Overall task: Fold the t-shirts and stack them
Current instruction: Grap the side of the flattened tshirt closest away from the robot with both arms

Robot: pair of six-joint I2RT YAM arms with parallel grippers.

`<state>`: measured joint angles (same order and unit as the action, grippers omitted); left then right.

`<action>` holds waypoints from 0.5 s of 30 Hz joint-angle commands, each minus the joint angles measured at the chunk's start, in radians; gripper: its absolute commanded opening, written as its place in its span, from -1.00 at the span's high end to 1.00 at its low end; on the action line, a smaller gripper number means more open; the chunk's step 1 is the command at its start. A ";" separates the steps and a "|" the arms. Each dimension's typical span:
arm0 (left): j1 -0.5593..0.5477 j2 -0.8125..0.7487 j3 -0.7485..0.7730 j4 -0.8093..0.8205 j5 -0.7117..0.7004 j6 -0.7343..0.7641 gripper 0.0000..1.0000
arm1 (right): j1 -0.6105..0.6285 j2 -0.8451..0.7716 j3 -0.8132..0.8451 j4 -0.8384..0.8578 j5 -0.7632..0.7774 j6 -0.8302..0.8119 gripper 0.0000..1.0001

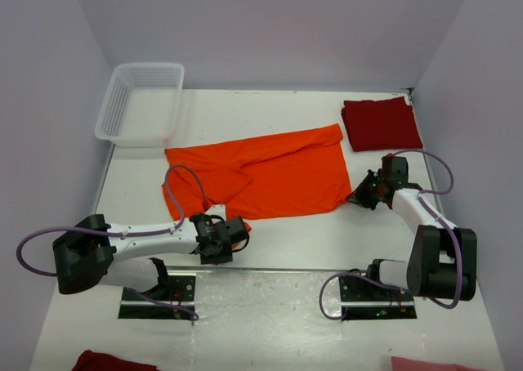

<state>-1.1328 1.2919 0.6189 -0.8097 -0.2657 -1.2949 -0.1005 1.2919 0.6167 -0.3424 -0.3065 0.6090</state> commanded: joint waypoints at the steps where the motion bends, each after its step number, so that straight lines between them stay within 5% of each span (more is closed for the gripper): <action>1: -0.007 0.030 -0.062 0.043 0.017 -0.035 0.10 | -0.001 -0.023 -0.006 0.020 -0.014 -0.014 1.00; 15: -0.005 0.010 -0.044 -0.008 0.008 -0.064 1.00 | 0.002 -0.034 -0.008 0.022 -0.019 -0.017 1.00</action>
<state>-1.1339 1.2739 0.6079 -0.8181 -0.2642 -1.3098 -0.1001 1.2881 0.6167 -0.3420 -0.3069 0.6086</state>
